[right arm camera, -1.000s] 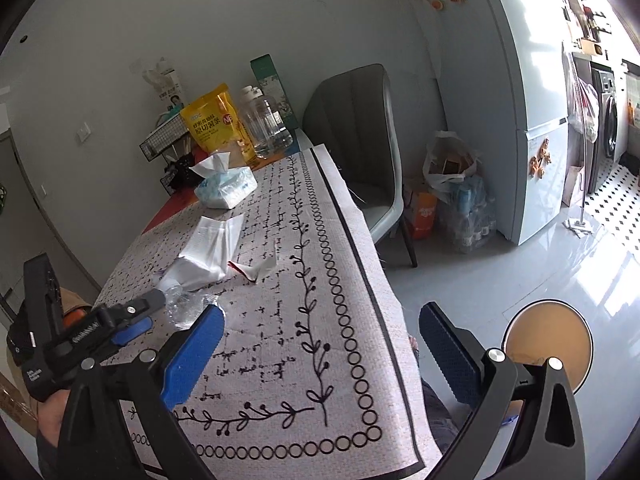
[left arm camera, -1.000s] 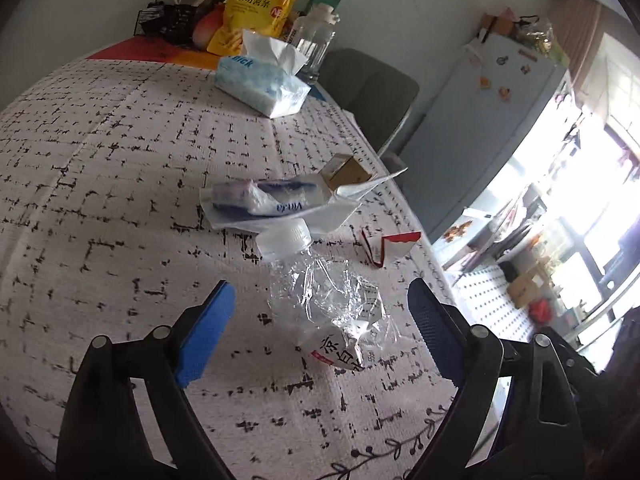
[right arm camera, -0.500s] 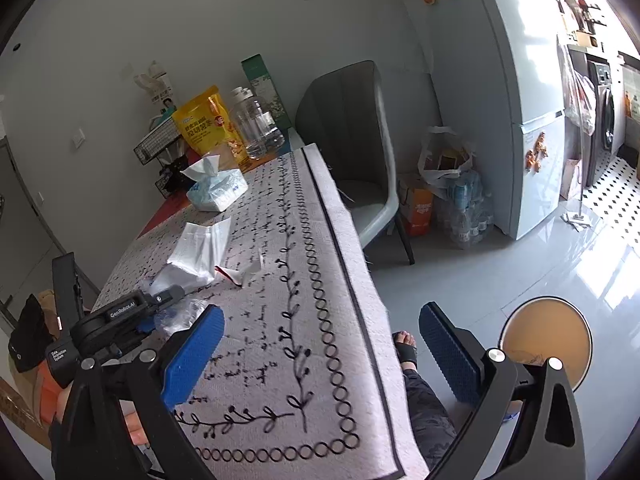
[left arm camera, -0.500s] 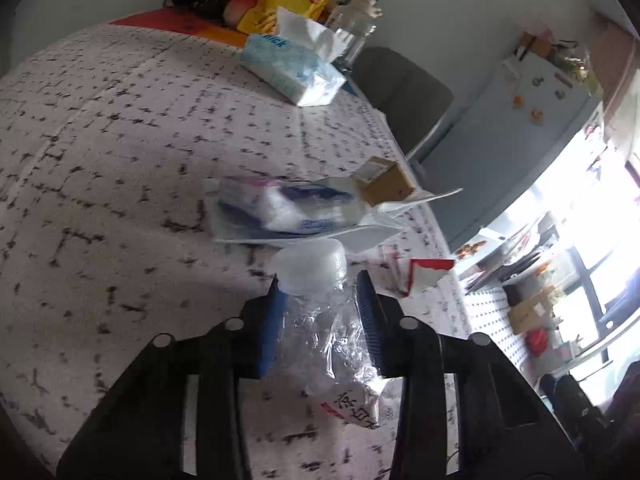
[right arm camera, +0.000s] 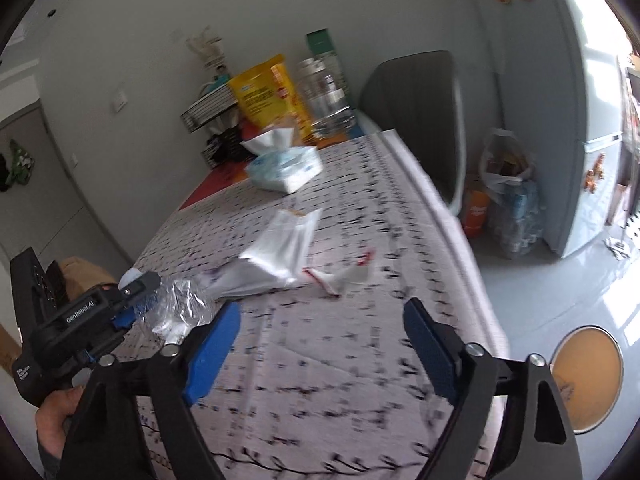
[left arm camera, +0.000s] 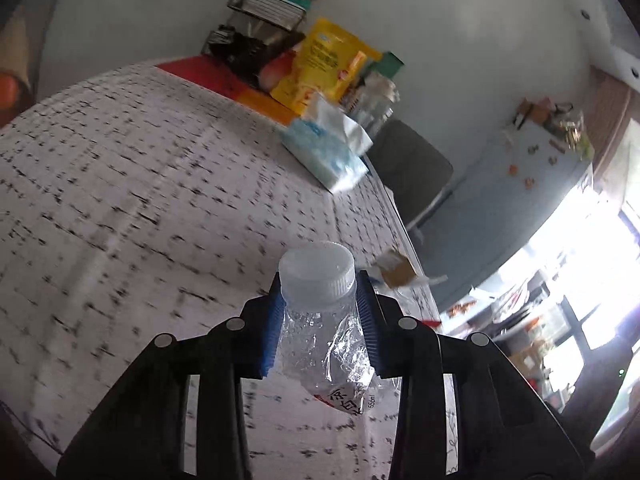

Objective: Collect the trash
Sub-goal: 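Grasp the clear plastic bottle with the left gripper and lift it, then grasp the red-and-white paper scrap with the right gripper while the left gripper holds the bottle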

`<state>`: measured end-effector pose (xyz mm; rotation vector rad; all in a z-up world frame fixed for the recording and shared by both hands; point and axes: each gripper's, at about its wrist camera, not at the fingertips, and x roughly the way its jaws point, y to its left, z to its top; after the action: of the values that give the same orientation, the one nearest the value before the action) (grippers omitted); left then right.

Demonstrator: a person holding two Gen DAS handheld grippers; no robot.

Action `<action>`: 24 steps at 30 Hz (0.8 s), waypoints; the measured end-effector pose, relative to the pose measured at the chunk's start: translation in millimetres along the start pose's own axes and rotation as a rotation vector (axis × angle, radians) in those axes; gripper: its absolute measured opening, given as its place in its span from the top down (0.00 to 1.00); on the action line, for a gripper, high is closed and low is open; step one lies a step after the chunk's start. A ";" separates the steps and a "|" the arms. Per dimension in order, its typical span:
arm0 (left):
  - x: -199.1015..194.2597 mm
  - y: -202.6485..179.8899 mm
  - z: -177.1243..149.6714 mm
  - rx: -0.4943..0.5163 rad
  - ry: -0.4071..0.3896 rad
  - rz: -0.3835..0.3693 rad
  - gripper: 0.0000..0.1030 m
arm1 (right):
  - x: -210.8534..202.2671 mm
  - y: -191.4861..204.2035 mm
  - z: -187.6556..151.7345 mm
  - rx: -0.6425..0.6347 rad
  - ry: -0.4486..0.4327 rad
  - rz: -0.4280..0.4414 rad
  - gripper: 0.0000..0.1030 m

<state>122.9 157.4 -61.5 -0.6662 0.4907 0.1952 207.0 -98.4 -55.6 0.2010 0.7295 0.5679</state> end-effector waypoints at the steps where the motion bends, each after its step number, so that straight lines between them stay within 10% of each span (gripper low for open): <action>1: -0.6 4.5 1.9 -0.009 -0.004 0.002 0.66 | 3.6 4.7 0.8 -0.010 0.005 0.003 0.25; 24: -1.6 71.8 17.8 -0.132 -0.040 0.064 0.66 | 107.4 -13.3 36.0 0.008 0.098 -0.181 0.32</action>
<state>104.7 224.1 -87.7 -0.7747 0.4637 0.3031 301.7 -49.2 -95.5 0.1138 0.8357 0.4042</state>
